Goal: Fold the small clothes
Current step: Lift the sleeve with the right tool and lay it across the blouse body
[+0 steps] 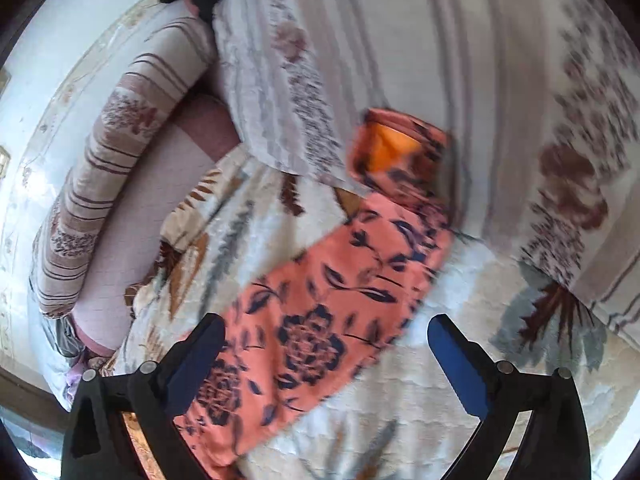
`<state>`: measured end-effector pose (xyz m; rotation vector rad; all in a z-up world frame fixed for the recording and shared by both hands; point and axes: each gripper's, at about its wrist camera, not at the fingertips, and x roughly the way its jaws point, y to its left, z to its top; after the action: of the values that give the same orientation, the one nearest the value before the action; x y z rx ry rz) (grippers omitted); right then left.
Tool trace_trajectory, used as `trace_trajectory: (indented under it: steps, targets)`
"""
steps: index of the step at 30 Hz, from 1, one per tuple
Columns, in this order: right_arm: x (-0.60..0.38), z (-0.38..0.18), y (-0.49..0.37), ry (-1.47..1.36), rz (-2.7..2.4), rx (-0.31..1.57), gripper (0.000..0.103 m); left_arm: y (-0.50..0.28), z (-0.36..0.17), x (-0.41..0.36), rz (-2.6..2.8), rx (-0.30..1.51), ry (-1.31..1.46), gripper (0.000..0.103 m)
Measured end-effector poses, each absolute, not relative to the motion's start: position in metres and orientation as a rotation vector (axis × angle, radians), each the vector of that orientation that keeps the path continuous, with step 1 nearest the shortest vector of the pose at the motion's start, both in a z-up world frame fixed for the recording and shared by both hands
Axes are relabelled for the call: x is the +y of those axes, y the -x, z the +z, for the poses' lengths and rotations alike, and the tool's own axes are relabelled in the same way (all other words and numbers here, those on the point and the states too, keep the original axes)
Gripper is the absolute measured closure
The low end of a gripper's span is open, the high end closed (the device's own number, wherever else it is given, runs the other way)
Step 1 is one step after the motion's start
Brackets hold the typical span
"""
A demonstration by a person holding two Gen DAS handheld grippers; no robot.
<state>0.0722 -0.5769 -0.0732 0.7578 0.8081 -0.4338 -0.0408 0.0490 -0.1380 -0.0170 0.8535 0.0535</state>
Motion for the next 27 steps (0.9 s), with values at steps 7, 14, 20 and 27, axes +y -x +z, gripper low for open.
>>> trace_trajectory:
  steps: [7,14,20,27]
  targets:
    - [-0.606,-0.085,-0.091,-0.618,-0.495,0.796,0.037,0.036,-0.139,0.046,0.074,0.848,0.002,0.000]
    - [-0.595,-0.077,-0.174,-0.271,-0.639,0.897,0.061,0.032,-0.140,0.045,0.076,0.849,-0.003,0.000]
    - [-0.593,-0.034,-0.169,-0.366,-0.559,0.818,0.099,0.031,-0.140,0.045,0.076,0.851,-0.002,0.000]
    - [-0.515,0.078,-0.159,-0.365,-0.287,0.667,0.099,0.031,-0.140,0.047,0.072,0.855,0.009,0.000]
